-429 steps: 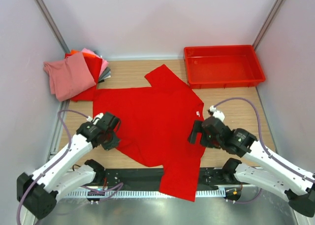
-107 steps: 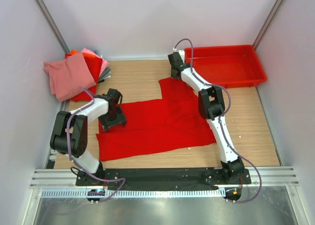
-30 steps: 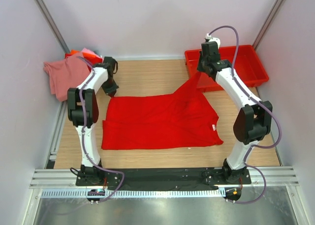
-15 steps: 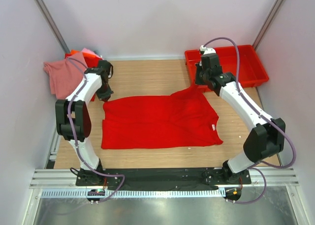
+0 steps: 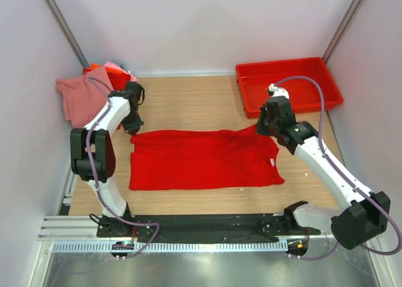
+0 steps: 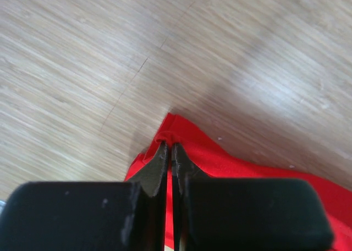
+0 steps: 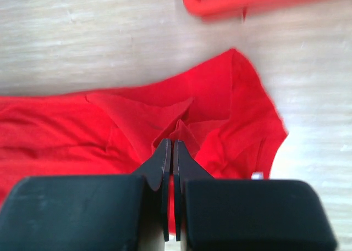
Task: Fold and stack the t-shirts
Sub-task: Fold the tshirt
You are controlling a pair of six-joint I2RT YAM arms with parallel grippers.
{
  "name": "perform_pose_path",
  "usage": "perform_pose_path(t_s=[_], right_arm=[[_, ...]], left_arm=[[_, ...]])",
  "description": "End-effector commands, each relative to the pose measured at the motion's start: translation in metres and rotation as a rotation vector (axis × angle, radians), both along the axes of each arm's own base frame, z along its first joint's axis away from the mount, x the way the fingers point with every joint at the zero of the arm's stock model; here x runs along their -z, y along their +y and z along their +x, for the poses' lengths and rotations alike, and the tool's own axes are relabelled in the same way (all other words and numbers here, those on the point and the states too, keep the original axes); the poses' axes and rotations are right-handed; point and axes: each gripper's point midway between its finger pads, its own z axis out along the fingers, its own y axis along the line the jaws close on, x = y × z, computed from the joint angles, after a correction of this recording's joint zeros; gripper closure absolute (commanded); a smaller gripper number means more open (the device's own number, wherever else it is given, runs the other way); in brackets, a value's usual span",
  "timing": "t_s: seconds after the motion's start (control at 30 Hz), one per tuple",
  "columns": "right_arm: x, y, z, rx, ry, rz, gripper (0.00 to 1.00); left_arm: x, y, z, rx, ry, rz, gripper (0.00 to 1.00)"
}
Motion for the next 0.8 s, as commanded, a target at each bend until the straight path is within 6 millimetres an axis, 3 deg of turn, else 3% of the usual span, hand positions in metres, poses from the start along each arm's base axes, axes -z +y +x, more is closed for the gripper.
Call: perform_pose_path(t_s=[0.0, 0.17, 0.37, 0.53, 0.6, 0.63, 0.73, 0.77], right_arm=[[0.012, 0.003, -0.023, 0.056, 0.031, 0.093, 0.98], [0.03, -0.017, -0.051, 0.143, 0.046, 0.099, 0.99], [0.044, -0.026, -0.075, 0.189, 0.07, 0.138, 0.99], [0.047, -0.025, -0.096, 0.189, 0.124, 0.182, 0.95], [0.046, -0.027, -0.106, 0.198, 0.144, 0.19, 0.68], [0.04, -0.026, -0.112, 0.185, 0.134, 0.214, 0.43], [0.026, -0.031, -0.122, 0.21, 0.105, 0.254, 0.24], [0.02, -0.03, -0.122, 0.207, 0.091, 0.27, 0.23]], left_arm=[[-0.021, 0.008, -0.009, 0.002, -0.035, 0.036, 1.0], [-0.022, 0.011, -0.024, 0.004, -0.025, 0.046, 1.0], [-0.019, 0.01, -0.046, 0.014, 0.001, 0.037, 1.0], [-0.024, 0.011, -0.078, 0.022, 0.024, 0.031, 0.85], [-0.033, 0.016, -0.089, 0.018, 0.018, 0.048, 0.78], [-0.044, 0.019, -0.092, 0.017, -0.018, 0.061, 0.65], [-0.069, 0.025, -0.094, 0.003, -0.08, 0.084, 0.36], [-0.075, 0.023, -0.093, 0.001, -0.097, 0.078, 0.34]])
